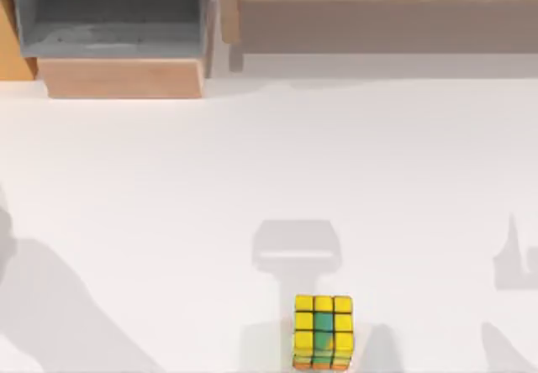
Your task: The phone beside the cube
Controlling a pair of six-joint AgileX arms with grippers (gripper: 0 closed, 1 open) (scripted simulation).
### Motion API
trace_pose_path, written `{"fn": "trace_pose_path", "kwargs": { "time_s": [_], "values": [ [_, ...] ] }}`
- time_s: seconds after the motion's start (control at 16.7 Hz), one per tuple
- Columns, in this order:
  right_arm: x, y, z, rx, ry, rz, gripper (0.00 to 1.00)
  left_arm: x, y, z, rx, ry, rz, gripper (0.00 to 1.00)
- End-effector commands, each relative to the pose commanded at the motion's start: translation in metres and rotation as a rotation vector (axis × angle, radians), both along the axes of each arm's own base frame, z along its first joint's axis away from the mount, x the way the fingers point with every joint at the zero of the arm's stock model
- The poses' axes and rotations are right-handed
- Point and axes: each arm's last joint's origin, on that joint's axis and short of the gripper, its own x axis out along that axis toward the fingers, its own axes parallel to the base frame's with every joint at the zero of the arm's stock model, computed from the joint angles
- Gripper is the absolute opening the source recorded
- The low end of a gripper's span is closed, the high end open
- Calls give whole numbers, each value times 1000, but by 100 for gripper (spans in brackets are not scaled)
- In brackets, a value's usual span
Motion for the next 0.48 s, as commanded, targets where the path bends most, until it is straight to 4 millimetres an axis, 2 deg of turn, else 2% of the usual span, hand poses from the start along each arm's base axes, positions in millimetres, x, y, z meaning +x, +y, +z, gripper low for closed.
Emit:
{"fn": "trace_pose_path", "kwargs": {
  "time_s": [0.3, 0.48],
  "values": [
    [0, 0, 0, 0, 0, 0, 100, 0, 0, 18, -2, 3, 0, 0],
    [0, 0, 0, 0, 0, 0, 100, 0, 0, 16, -3, 6, -1, 0]
  ]
}}
